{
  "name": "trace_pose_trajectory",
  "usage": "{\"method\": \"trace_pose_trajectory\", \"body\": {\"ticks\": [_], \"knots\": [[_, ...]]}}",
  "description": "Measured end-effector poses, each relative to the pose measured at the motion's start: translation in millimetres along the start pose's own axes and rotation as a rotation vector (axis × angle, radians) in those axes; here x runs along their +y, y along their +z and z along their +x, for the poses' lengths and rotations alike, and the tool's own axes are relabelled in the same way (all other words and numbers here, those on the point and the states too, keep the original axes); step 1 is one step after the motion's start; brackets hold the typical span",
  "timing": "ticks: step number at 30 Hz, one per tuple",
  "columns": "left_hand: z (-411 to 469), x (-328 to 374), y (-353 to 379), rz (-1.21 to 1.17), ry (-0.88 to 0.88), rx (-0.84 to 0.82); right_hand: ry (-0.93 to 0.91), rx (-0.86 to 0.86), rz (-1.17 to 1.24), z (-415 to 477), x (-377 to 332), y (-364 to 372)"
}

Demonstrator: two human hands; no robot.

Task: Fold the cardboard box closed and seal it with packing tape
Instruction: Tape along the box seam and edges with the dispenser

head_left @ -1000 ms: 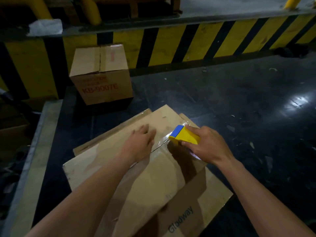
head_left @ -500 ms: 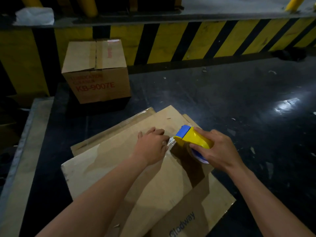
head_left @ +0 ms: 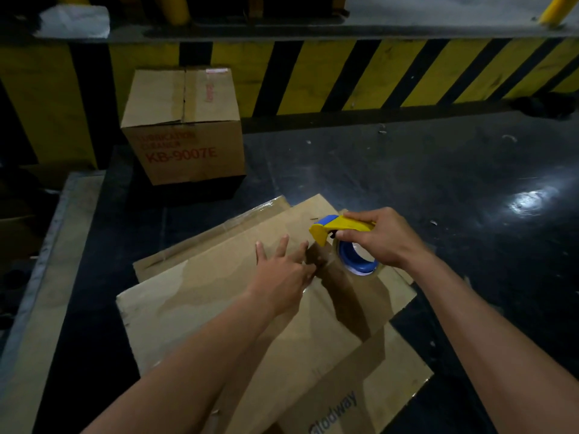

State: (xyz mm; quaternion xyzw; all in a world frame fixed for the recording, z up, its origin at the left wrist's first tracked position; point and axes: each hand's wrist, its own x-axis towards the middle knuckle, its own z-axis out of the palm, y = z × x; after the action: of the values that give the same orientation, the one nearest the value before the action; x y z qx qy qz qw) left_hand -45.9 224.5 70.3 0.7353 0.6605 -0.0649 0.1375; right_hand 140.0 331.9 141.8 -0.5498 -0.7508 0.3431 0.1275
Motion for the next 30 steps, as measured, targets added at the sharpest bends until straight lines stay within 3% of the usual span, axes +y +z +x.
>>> {"method": "trace_pose_trajectory", "body": {"ticks": [8, 13, 19, 30], "knots": [[-0.3, 1.2, -0.4, -0.076, -0.043, 0.001, -0.015, -0.007, 0.041, -5.9, -4.3, -5.8], [-8.2, 10.6, -1.5, -0.139, -0.101, 0.050, -0.033, -0.069, -0.148, -31.6, 7.9, -21.1], [1.7, 18.9, -11.5, -0.212, -0.188, 0.022, -0.043, -0.066, -0.105, -46.4, 28.2, -14.3], [13.0, 31.8, -0.2, -0.278, -0.316, 0.172, -0.004, -0.048, -0.151, -50.9, 20.8, -9.2]]}}
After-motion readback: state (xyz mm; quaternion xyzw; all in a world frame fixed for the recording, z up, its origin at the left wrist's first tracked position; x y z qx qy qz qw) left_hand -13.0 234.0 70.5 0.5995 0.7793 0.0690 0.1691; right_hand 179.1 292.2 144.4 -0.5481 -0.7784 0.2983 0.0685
